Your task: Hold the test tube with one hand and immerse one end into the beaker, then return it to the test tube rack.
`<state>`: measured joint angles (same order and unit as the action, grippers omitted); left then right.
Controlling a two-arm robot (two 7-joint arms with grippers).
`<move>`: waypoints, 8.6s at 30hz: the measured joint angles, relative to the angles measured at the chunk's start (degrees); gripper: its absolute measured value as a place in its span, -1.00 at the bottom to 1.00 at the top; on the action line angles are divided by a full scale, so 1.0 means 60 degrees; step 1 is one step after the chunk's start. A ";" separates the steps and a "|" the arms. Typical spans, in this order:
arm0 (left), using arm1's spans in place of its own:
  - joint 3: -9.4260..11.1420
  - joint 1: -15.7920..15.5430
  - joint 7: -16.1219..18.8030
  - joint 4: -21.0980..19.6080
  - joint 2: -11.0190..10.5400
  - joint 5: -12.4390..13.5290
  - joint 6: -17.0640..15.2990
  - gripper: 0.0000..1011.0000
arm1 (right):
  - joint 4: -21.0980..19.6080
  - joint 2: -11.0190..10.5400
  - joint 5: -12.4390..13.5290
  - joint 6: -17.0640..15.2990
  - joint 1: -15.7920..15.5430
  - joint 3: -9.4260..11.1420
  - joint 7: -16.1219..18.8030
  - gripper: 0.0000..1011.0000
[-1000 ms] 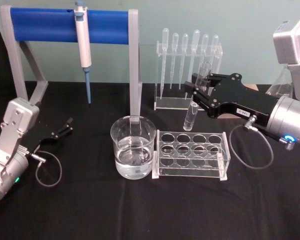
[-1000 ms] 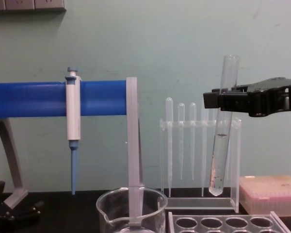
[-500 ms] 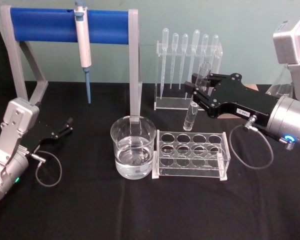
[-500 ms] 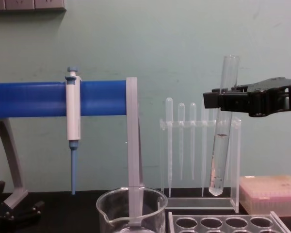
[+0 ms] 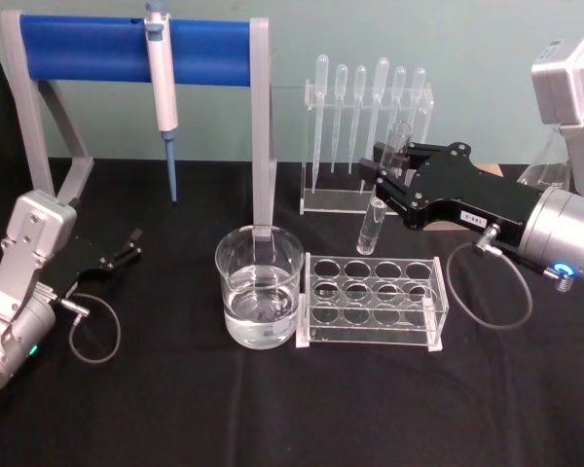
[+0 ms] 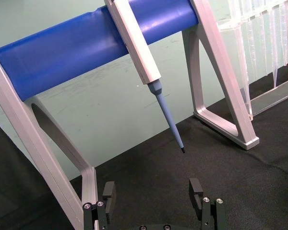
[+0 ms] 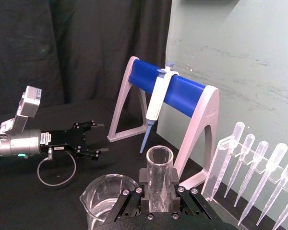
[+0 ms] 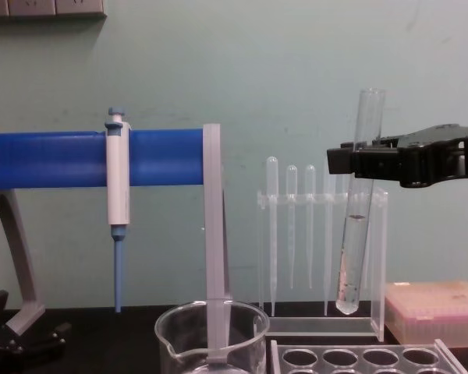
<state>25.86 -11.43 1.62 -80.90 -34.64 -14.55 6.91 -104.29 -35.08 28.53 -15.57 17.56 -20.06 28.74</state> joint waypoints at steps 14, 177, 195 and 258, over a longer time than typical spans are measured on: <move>0.0001 0.0000 0.0000 -0.0001 0.0000 0.0000 0.0000 0.98 | 0.0155 0.0305 0.0161 -0.0029 0.0766 -0.0362 0.0081 -0.55; 0.0000 0.0000 0.0000 0.0000 0.0000 0.0000 0.0001 0.98 | 0.3589 0.2052 -0.0681 0.0382 0.1924 -0.2974 0.0458 -0.55; 0.0001 0.0000 0.0000 0.0000 0.0000 0.0000 0.0001 0.98 | 0.3589 0.2052 -0.0681 0.0382 0.1924 -0.2974 0.0458 -0.55; 0.0000 0.0000 0.0000 0.0000 0.0000 0.0000 0.0000 0.98 | 0.3589 0.2052 -0.0681 0.0381 0.1924 -0.2974 0.0458 -0.55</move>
<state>25.86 -11.43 1.62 -80.90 -34.64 -14.55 6.91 -82.76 -22.77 24.45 -13.28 29.10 -37.90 31.49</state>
